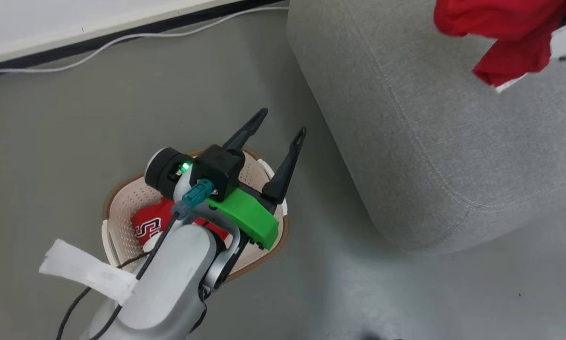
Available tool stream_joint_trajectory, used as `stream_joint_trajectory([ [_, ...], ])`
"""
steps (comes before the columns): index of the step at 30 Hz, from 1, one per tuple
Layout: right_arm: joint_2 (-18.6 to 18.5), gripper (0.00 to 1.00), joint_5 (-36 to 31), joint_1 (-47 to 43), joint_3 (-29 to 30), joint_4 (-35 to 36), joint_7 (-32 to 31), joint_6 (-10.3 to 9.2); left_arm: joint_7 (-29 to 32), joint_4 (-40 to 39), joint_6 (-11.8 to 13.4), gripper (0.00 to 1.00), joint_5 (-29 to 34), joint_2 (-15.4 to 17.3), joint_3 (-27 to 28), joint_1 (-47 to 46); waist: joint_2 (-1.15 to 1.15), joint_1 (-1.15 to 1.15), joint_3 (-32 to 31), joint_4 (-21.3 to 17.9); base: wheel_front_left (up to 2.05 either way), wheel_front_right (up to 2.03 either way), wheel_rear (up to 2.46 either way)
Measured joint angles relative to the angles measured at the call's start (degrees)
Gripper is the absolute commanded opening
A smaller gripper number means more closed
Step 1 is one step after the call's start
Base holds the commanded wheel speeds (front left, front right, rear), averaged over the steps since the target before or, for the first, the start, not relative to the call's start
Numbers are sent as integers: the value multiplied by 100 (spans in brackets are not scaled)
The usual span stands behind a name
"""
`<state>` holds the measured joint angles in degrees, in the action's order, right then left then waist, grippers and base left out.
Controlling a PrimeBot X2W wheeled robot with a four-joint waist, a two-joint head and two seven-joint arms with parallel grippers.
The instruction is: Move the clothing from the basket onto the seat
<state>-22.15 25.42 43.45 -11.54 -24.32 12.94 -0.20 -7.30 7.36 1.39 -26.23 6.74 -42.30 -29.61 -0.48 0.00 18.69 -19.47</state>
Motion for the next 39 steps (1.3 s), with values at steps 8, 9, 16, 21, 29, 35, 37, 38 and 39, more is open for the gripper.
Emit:
stream_joint_trajectory([
  [8, -346, 0, 203, 1171, 570, -315, -218, -245, 179, -519, 64, 100, 269, 54, 21, -342, 0, 0, 697, 318, 0, 0, 0],
  [9, -404, 0, 220, 1270, 643, -347, -226, -255, 188, -578, 64, 100, 290, 63, 16, -376, 0, 0, 777, 358, 0, 0, 0],
  [16, -773, 0, 287, 1642, 1004, -794, -315, -408, 285, -854, 64, 100, 380, 116, -15, -650, 0, 0, 1322, 637, 0, 0, 0],
  [21, -834, 0, 219, 1637, 1047, -1190, -305, -508, 331, -959, 65, 100, 449, 170, -11, -697, 0, 1, 1656, 830, 0, 0, 0],
  [29, -456, 0, 232, 1551, 1043, -1719, -86, -546, 355, -967, 64, 100, 582, 294, -13, -736, 0, 1, 2058, 961, 0, 0, 0],
  [35, -265, 0, 233, 1370, 981, -2016, 23, -546, 353, -910, 57, 100, 582, 330, -14, -736, 0, 1, 2112, 926, 0, 0, 0],
  [37, -145, 0, 233, 1297, 926, -2113, 38, -538, 345, -857, 55, 100, 580, 348, -13, -736, 0, 1, 2090, 908, 0, 0, 0],
  [38, -103, 0, 233, 1254, 911, -2151, 43, -536, 344, -833, 37, 100, 579, 352, -14, -736, 0, 1, 2074, 902, 0, 0, 0],
  [39, -77, 0, 233, 1217, 901, -2197, 71, -533, 337, -810, 30, 100, 577, 354, -14, -734, 0, 1, 2056, 897, 0, 0, 0],
])
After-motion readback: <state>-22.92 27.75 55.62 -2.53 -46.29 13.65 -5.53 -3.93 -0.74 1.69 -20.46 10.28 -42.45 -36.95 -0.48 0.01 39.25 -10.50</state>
